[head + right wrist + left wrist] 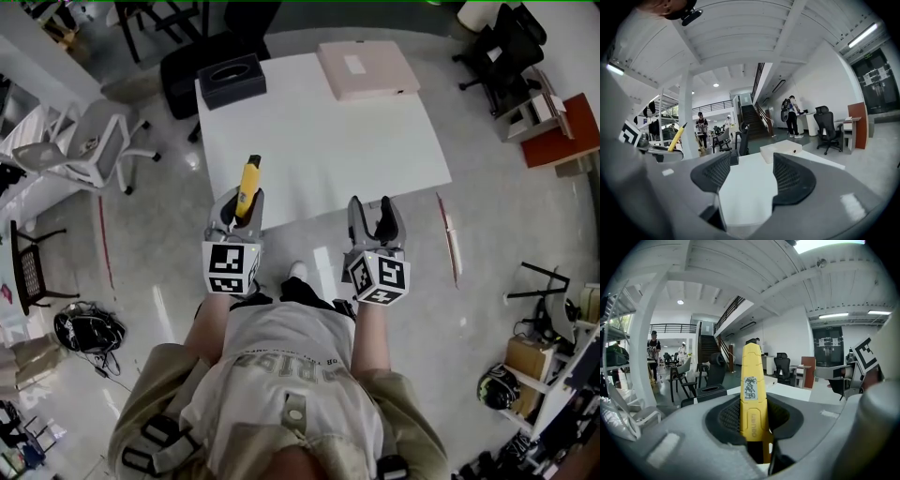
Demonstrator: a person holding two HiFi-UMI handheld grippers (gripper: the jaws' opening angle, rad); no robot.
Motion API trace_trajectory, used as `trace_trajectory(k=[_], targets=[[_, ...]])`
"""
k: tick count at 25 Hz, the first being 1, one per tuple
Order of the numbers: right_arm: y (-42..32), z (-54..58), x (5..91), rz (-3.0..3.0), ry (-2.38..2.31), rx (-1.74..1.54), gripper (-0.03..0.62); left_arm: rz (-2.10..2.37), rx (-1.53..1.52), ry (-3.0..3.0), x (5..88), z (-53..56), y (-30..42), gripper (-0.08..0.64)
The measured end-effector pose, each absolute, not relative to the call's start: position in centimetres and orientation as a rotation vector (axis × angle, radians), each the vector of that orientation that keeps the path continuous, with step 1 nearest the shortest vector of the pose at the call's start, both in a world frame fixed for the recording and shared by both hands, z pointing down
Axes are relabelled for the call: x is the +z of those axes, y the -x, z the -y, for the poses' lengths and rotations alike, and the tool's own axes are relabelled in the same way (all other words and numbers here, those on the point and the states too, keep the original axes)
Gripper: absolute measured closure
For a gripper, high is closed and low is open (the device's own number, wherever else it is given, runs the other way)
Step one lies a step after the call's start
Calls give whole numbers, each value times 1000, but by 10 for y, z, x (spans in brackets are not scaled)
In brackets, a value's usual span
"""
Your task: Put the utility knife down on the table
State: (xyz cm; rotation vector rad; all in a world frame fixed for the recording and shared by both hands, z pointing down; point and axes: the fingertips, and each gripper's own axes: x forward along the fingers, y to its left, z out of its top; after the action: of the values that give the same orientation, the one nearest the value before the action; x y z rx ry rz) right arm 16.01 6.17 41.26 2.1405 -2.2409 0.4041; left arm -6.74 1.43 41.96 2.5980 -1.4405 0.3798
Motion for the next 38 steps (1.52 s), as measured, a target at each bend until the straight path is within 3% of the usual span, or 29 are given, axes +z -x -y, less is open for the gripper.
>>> trace_trajectory(k=[13, 38], targets=[[-182, -9, 444, 2304, -1863, 484, 322, 1291, 658, -2661, 452, 29, 26, 466], [-93, 65, 466, 2425, -1075, 388, 321, 302, 1403, -2971, 513, 88, 7, 466]])
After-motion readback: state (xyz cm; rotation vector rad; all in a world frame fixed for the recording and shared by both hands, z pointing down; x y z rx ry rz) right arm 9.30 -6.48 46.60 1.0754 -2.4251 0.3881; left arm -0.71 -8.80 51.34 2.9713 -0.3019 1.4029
